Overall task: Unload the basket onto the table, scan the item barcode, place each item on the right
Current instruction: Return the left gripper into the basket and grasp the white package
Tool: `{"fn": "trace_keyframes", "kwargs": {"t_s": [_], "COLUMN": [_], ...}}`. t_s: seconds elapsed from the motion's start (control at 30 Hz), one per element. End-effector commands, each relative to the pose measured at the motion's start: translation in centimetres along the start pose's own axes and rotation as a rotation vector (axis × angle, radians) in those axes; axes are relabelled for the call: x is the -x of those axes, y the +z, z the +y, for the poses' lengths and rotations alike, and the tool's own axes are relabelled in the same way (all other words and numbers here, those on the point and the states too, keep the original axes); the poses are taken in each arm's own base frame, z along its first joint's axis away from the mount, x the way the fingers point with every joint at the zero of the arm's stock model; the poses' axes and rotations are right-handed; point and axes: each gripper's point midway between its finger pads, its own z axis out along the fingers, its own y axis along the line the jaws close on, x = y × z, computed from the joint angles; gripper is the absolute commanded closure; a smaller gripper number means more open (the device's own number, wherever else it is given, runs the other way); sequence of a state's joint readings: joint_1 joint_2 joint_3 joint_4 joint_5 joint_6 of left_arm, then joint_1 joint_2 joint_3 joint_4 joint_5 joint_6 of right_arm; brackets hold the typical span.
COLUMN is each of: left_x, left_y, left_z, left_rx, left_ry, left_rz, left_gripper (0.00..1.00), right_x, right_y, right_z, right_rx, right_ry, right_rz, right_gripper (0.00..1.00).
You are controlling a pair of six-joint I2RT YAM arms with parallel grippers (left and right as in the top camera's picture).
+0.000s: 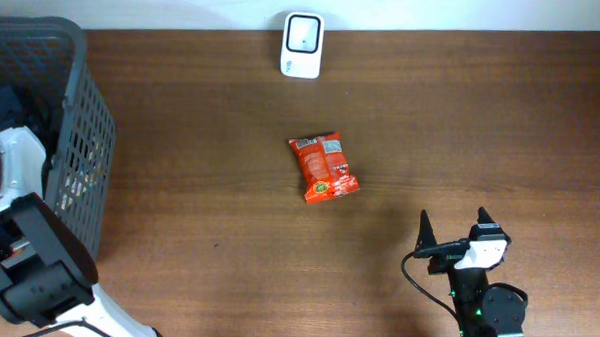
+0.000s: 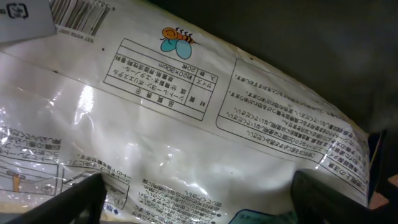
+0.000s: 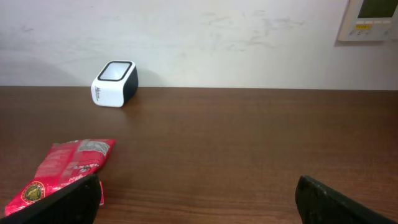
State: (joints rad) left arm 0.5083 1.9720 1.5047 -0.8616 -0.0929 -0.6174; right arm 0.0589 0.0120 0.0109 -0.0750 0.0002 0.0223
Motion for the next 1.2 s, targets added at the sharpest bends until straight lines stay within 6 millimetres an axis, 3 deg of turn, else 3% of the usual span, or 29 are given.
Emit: {"fn": "trace_keyframes", "kwargs": {"t_s": [0.0,0.03,0.07,0.23,0.3,0.53,0.67,0.77,0.83,0.9,0.93,0.97,1.0,1.1,1.17], "left_x": [-1.2,-1.3,-1.3,-1.6,-1.8,-3.0,-2.6,-1.9,-0.8,0.1,0.7,1.0,1.1,1.1,1.0], "left_y": [0.7,0.6,0.7,0.6,0.6,0.3,-1.1,-3.7,-5.7,-6.4,-6.5,-6.4,-6.1,-4.9,-3.2], "left_z": [0.7,0.7,0.7,0.9,1.1,1.3,-0.6,-2.8,-3.8,-4.0,-4.1,-4.3,-4.5,-4.6,-4.8], "left_rx": [0.024,0.024,0.026,0.033,0.04,0.04,-0.056,-0.171,-0.226,-0.234,-0.234,-0.243,-0.245,-0.237,-0.224], "left_ry": [0.006,0.007,0.008,0.012,0.013,0.014,0.008,0.005,0.007,0.007,0.006,0.006,0.007,0.007,0.008], "left_rz": [0.034,0.035,0.037,0.047,0.057,0.113,0.124,0.129,0.087,0.041,0.018,0.006,0.004,0.014,0.033], "left_gripper": [0.16,0.27,0.46,0.77,1.0,1.0,1.0,1.0,0.94,0.77,0.35,0.05,0.02,0.03,0.03], "right_x": [-0.3,-0.3,-0.3,-0.3,-0.3,-0.3,-0.3,-0.3,-0.3,-0.3,-0.3,-0.3,-0.3,-0.3,-0.3], "right_y": [0.0,0.0,0.0,0.0,0.0,0.0,0.0,0.0,0.0,0.0,0.0,0.0,0.0,0.0,0.0], "right_z": [-0.1,-0.1,-0.1,-0.1,-0.1,-0.1,-0.1,-0.1,-0.1,-0.1,-0.1,-0.1,-0.1,-0.1,-0.1], "right_rx": [-0.006,-0.006,-0.006,-0.006,-0.006,-0.006,-0.006,-0.006,-0.006,-0.006,-0.006,-0.006,-0.006,-0.006,-0.006], "right_ry": [0.0,0.0,0.0,0.0,0.0,0.0,0.0,0.0,0.0,0.0,0.0,0.0,0.0,0.0,0.0], "right_rz": [0.007,0.007,0.007,0.007,0.007,0.007,0.007,0.007,0.007,0.007,0.007,0.007,0.007,0.007,0.007], "right_gripper": [0.01,0.01,0.01,0.01,0.01,0.01,0.01,0.01,0.01,0.01,0.01,0.01,0.01,0.01,0.02]}}
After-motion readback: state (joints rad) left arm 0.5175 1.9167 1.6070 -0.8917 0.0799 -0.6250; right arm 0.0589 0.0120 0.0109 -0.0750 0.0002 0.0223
